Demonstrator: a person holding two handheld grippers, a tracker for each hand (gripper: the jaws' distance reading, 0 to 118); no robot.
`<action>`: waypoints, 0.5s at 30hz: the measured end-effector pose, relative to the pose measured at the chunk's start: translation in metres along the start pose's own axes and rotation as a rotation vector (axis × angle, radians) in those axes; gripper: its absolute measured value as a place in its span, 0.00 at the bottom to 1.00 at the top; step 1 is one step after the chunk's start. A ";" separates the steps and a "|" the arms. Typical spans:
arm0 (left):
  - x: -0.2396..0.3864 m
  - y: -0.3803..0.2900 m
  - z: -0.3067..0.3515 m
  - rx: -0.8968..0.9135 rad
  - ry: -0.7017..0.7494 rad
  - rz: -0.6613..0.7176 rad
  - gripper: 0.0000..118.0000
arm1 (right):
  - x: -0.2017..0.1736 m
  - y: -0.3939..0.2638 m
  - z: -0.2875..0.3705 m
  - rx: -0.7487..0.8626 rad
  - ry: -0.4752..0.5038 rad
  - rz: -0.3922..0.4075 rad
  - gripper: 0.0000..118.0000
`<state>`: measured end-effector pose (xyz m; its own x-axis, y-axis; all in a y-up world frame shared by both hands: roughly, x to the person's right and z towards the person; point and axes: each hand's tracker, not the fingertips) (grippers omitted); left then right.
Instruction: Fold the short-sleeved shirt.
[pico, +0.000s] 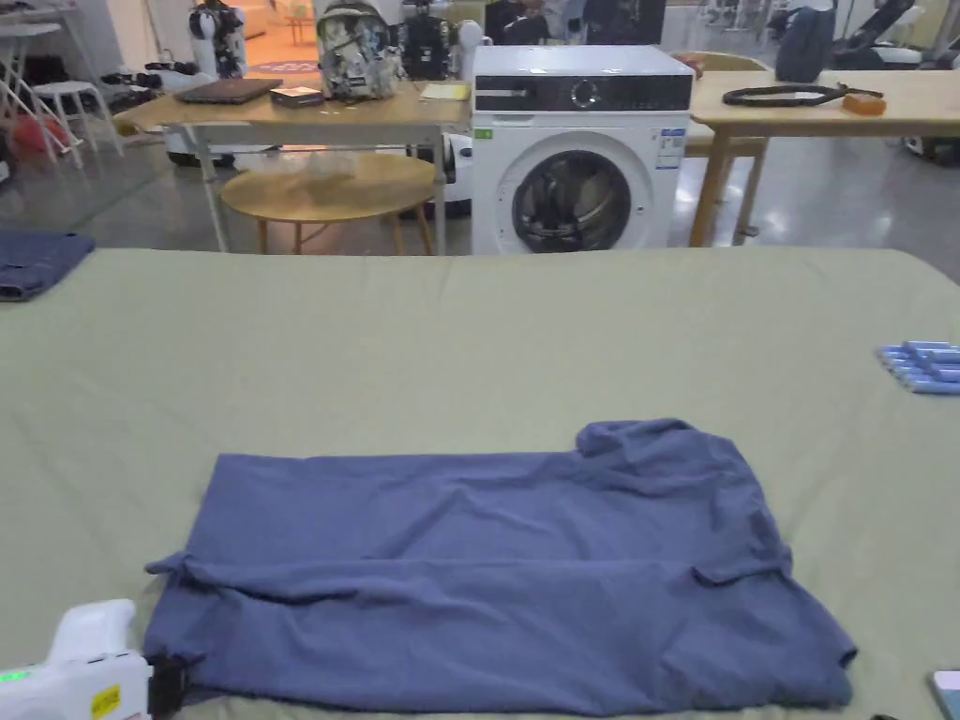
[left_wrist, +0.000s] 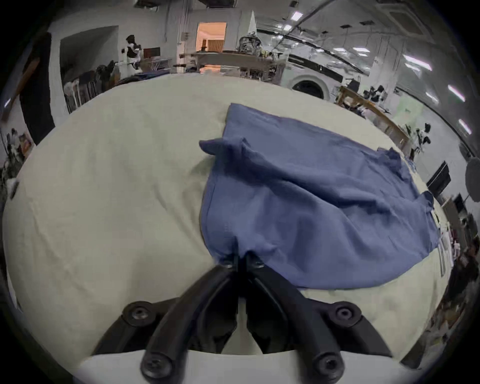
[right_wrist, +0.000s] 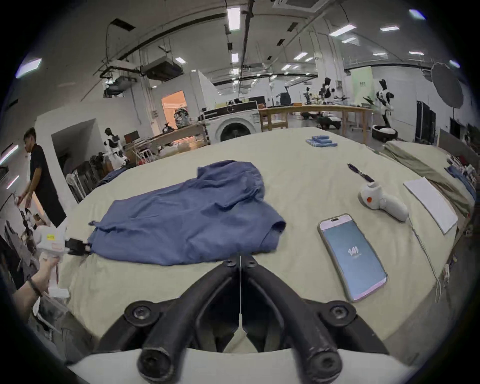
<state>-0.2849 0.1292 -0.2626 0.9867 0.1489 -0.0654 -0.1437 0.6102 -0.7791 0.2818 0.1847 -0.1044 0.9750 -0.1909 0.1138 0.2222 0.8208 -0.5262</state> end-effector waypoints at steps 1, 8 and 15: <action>-0.001 0.000 0.000 -0.003 0.001 0.000 0.00 | 0.002 0.008 -0.014 -0.014 -0.016 -0.015 0.62; -0.008 -0.001 0.003 0.005 -0.007 0.026 0.00 | 0.029 0.020 -0.144 -0.215 -0.075 -0.229 0.43; -0.004 -0.002 0.005 -0.004 -0.006 0.017 0.00 | 0.017 0.015 -0.140 -0.217 -0.087 -0.099 0.02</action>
<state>-0.2891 0.1310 -0.2575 0.9837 0.1639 -0.0743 -0.1597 0.6048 -0.7802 0.3003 0.1186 -0.2283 0.9477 -0.2097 0.2408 0.3188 0.6642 -0.6762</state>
